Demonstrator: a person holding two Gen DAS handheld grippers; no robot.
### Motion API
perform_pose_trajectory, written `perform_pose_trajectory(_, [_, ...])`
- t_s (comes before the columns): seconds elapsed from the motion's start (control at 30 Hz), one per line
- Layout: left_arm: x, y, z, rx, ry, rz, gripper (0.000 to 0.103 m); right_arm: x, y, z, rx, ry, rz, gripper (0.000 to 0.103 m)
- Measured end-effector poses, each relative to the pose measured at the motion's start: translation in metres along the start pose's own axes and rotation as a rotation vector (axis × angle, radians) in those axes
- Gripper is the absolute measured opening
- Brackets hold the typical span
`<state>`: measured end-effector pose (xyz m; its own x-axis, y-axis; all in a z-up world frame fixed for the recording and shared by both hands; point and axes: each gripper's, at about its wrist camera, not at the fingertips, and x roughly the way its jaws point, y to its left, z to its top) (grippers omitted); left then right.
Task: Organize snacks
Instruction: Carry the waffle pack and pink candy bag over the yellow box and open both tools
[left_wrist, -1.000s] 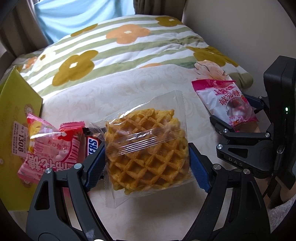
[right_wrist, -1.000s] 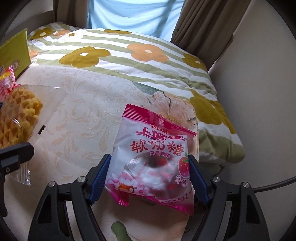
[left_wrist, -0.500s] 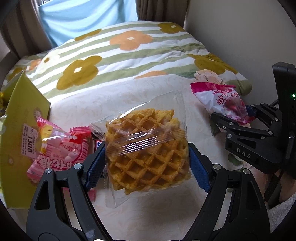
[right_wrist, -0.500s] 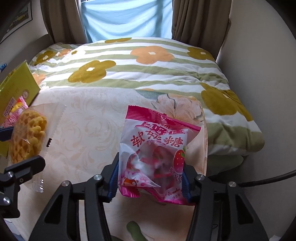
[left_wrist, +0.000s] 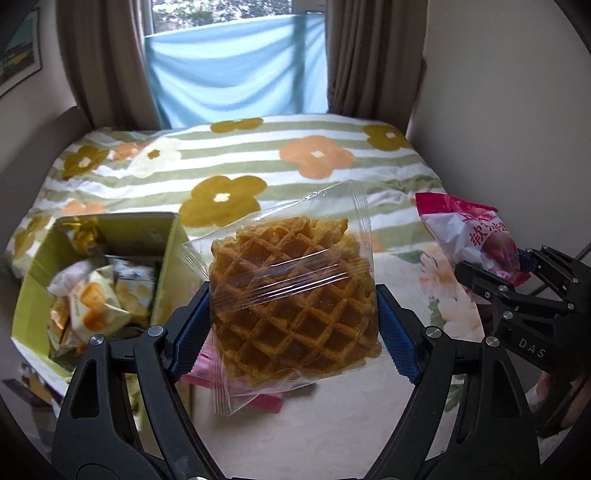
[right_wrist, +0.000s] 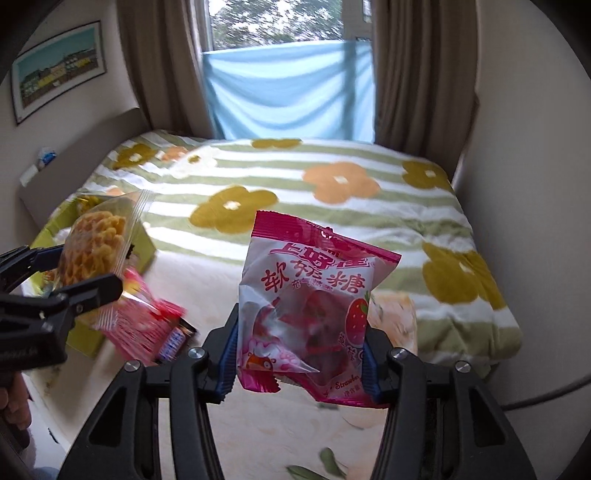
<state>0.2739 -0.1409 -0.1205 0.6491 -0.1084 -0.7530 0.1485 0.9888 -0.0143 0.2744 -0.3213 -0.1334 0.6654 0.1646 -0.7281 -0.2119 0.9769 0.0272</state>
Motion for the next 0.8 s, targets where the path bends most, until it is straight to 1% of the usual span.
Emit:
perform_pose_trajectory(0.17, [-0.032,0.072,0.019,-0.074,-0.063,0.055,0.081,-0.014,0.054,0.041,-0.082,-0.061,0.061,0.049])
perform_pose_trajectory(0.33, [-0.048,0.146,0.022,-0.128,-0.057,0.102,0.081,-0.012,0.12,0.071,-0.129,-0.093,0.134,0.049])
perform_pose_trajectory(0.43, [-0.051,0.19,0.016,-0.15,-0.033,0.142,0.081,-0.003,0.159,0.081,-0.15,-0.088,0.174,0.049])
perform_pose_trajectory(0.53, [-0.049,0.23,0.006,-0.175,-0.003,0.153,0.081,0.008,0.195,0.088,-0.158,-0.078,0.209,0.049])
perform_pose_trajectory(0.63, [-0.042,0.266,-0.006,-0.183,0.036,0.163,0.081,0.022,0.226,0.094,-0.167,-0.057,0.226,0.049])
perform_pose_trajectory(0.77, [-0.023,0.296,-0.021,-0.157,0.101,0.104,0.086,0.041,0.256,0.098,-0.168,-0.025,0.229,0.049])
perform_pose_trajectory(0.8, [-0.019,0.3,-0.025,-0.141,0.108,0.094,0.09,0.045,0.262,0.098,-0.164,-0.019,0.225,0.049])
